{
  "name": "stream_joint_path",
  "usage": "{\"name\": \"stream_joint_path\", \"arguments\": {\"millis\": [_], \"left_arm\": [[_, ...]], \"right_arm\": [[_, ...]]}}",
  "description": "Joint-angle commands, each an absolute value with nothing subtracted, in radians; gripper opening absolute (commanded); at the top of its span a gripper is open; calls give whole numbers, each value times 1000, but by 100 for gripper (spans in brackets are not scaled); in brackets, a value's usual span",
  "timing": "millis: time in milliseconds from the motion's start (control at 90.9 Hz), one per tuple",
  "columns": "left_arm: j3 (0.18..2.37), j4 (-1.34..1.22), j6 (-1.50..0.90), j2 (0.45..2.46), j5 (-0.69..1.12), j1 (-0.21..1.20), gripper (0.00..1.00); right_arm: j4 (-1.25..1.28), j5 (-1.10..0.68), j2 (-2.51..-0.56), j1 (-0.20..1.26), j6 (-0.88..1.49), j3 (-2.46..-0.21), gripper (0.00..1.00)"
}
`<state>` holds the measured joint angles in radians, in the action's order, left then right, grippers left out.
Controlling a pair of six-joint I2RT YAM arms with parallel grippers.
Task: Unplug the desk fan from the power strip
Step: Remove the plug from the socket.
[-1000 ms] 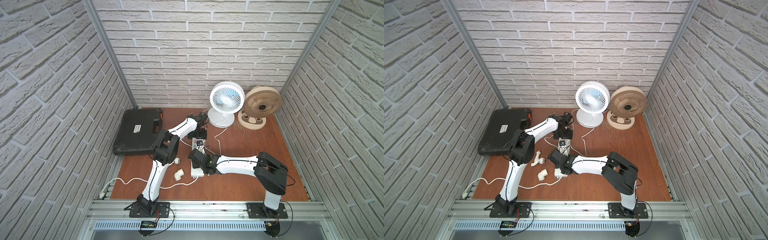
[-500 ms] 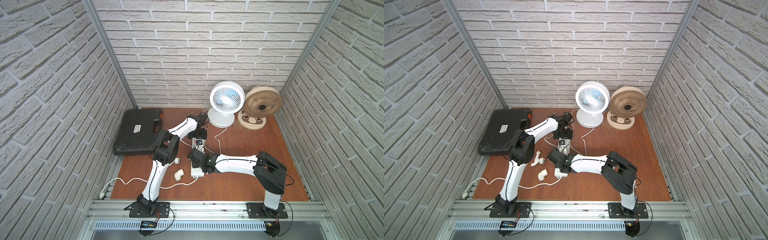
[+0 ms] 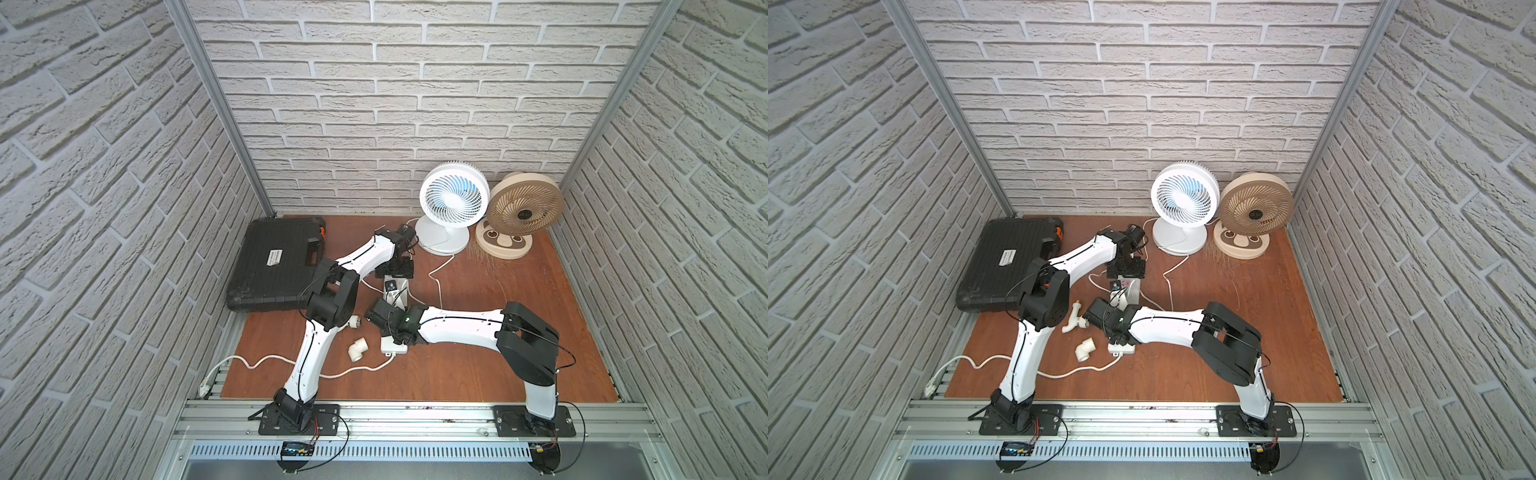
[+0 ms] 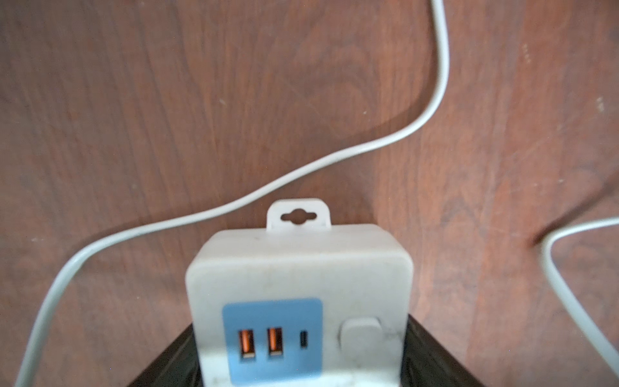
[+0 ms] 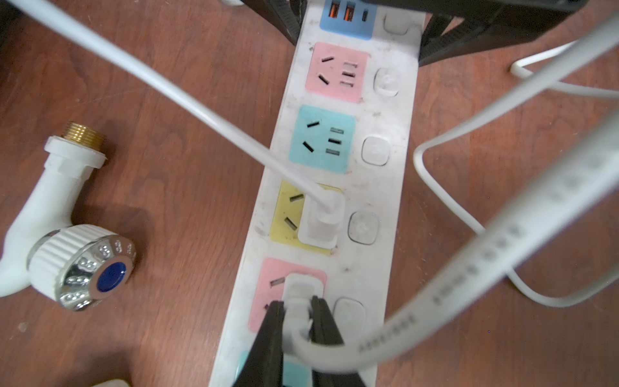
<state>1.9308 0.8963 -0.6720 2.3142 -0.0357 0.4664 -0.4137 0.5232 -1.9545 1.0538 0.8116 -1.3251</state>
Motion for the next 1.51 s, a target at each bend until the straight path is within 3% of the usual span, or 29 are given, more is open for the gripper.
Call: {"name": "stream_joint_path", "arguments": {"millis": [0, 528, 803, 1221, 1496], "left_arm": [[1894, 940, -706, 2414, -138, 443, 0], [1875, 930, -700, 2403, -127, 434, 0], [1874, 927, -701, 2406, -120, 433, 0], [1871, 921, -703, 2410, -111, 432, 0], [1872, 922, -702, 2410, -111, 432, 0]], "right_arm": [[-347, 515, -1927, 1070, 806, -1305, 3], [-166, 386, -1798, 995, 901, -1091, 3], [-223, 396, -1834, 1000, 877, -1149, 3], [-450, 558, -1994, 1084, 780, -1390, 3], [-419, 562, -1985, 1089, 786, -1365, 3]]}}
